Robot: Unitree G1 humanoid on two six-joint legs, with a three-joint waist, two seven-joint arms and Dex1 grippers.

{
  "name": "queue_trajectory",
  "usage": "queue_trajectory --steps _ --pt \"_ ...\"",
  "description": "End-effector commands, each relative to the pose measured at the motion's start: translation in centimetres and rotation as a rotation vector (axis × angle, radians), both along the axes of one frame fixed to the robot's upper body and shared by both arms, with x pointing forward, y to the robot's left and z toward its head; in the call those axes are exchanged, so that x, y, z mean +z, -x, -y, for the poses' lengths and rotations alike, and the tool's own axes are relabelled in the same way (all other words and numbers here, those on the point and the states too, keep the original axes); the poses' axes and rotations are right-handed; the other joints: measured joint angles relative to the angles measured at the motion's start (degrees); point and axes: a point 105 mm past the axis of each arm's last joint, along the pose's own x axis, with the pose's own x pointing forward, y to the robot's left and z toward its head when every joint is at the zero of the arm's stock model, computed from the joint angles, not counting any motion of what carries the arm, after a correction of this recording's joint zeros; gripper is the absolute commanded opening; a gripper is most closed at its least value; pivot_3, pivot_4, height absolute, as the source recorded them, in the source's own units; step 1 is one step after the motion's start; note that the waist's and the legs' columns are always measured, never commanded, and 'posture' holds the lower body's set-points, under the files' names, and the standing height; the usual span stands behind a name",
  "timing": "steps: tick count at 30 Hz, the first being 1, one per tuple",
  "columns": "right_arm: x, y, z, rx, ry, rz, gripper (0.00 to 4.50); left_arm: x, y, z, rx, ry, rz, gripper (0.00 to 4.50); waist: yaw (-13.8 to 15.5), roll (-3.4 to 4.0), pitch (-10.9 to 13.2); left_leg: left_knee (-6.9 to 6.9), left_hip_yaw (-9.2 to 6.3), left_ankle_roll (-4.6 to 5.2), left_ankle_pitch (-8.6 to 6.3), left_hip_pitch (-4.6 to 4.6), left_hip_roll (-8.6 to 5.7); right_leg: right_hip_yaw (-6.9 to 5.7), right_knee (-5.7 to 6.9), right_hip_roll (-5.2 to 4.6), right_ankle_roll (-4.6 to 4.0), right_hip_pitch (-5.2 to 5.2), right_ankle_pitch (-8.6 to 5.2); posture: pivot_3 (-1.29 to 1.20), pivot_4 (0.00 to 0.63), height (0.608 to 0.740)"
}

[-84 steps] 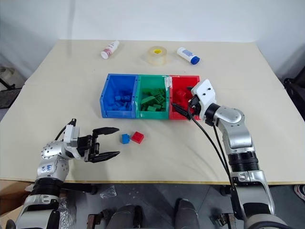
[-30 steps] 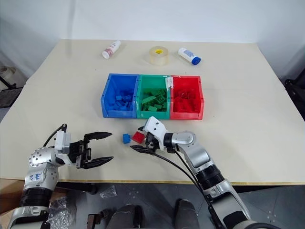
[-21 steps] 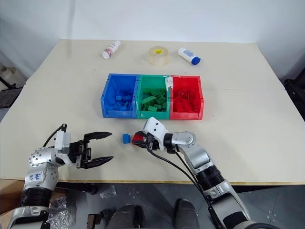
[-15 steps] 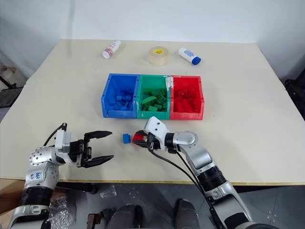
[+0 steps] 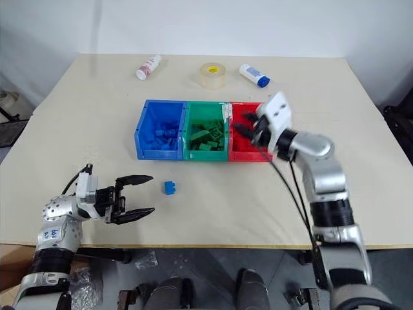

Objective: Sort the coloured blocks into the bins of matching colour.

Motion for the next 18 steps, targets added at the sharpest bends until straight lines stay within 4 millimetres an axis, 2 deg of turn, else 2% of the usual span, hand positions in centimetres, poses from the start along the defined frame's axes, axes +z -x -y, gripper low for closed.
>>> queue_trajectory --steps 1,7,9,12,18 --pt "0.3 -1.4 0.7 -0.044 -0.005 0.025 2.43 0.6 -0.3 0.0 -0.015 0.0 0.028 4.5 -0.2 0.0 0.0 -0.01 0.03 0.0 0.0 -0.01 0.0 0.02 -0.02 0.0 0.0 -0.01 0.0 0.0 0.15 0.74" --pt "0.0 -1.3 0.4 -0.007 0.014 0.038 4.47 0.8 -0.5 0.0 -0.022 -0.005 0.032 4.5 -0.3 0.0 0.0 -0.02 0.08 0.0 0.0 -0.03 -0.01 0.04 -0.07 -0.01 0.01 -0.02 0.0 0.0 0.15 0.74" --pt "-0.2 -0.9 0.4 0.012 0.02 0.035 4.47 0.8 -0.5 0.0 -0.023 -0.005 0.032 4.5 -0.2 0.0 0.0 -0.01 0.07 0.0 0.0 -0.02 0.0 0.04 -0.06 -0.01 0.01 -0.02 0.0 0.0 0.15 0.74" --pt "-1.4 0.9 0.4 0.09 0.056 -0.004 4.47 0.8 -0.4 -0.1 -0.009 -0.008 0.03 4.5 -0.1 0.0 0.0 -0.01 0.06 0.0 0.0 -0.03 0.0 0.04 -0.06 -0.01 0.01 -0.01 0.0 0.0 0.15 0.74" --pt "-5.6 7.7 1.2 0.359 0.17 -0.176 4.47 0.7 -0.2 -0.6 0.092 0.0 0.032 4.5 0.4 0.0 0.0 0.02 0.01 0.08 -0.06 -0.09 -0.04 0.01 -0.29 -0.02 0.11 0.07 0.06 0.0 0.15 0.74"
